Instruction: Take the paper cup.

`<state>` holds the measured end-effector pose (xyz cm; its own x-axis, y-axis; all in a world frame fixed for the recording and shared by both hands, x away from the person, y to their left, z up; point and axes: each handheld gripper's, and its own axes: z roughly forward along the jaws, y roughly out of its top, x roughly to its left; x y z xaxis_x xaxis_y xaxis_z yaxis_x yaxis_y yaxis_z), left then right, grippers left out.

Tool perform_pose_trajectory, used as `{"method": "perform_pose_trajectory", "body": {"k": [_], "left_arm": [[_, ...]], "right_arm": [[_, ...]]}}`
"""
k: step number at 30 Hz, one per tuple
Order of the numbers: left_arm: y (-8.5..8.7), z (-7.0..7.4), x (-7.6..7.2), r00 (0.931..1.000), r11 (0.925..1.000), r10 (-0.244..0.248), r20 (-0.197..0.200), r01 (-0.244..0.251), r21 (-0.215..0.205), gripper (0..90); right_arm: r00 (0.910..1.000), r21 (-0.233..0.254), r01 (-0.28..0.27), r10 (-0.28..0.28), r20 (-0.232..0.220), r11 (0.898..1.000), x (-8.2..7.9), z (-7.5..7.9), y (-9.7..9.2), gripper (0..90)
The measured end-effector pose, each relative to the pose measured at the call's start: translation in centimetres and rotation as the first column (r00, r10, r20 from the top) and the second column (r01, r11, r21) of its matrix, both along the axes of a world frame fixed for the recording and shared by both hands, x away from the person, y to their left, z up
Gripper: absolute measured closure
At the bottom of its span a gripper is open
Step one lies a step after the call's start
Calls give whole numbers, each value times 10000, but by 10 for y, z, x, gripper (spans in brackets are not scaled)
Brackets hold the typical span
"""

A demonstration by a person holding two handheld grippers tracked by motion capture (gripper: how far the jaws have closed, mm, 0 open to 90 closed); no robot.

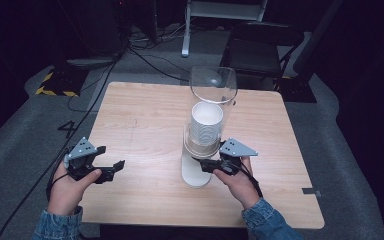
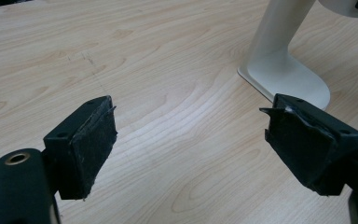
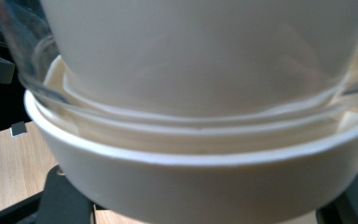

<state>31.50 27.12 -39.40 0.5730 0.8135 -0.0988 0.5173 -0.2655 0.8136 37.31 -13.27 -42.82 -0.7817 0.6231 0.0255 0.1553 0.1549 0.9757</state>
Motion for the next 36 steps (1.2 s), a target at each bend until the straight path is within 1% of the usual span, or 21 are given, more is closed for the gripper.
{"method": "perform_pose_trajectory", "body": {"k": [7,10,14,16,18,23,26,31,32,33,36], "left_arm": [[-2,-1,1,10000,10000,-63,-49,63,27,159],[-3,-1,1,9999,9999,-112,-70,112,66,159],[-3,-2,2,9999,9999,-108,-74,108,60,159],[-3,-2,3,9999,9999,-116,-85,117,41,159],[-3,-2,3,9999,9999,-114,-77,115,40,159],[-3,-2,3,9999,9999,-120,-94,121,34,159],[-3,-3,3,9999,9999,-153,-76,154,75,159],[-4,-3,3,9998,9999,-116,-130,116,29,159],[-4,-4,3,9998,9999,-107,-146,108,48,159],[-3,-4,4,9998,9999,-124,-143,125,66,159],[-4,-5,5,9997,9998,-149,-170,151,87,159]], "right_arm": [[10000,1,15,-15,8,10000,-1,-1,0,328],[9998,-204,7,-10,-181,9998,-1,-5,0,330],[9996,-320,-29,20,-279,9995,0,-9,0,337],[9990,-546,-11,-14,-451,9985,0,-14,1,340],[9993,-483,-23,5,-374,9988,0,-16,1,340],[9995,-544,-3,-15,-323,9985,-1,-17,1,342],[9994,-514,28,-45,-337,9987,-2,-17,1,342],[9992,-595,33,-57,-393,9982,-2,-16,1,323],[9990,-571,54,-79,-430,9984,-2,-15,1,318],[9989,-501,37,-60,-468,9987,-1,-14,1,293],[9985,-281,31,-46,-539,9996,-1,-13,1,283]]}}
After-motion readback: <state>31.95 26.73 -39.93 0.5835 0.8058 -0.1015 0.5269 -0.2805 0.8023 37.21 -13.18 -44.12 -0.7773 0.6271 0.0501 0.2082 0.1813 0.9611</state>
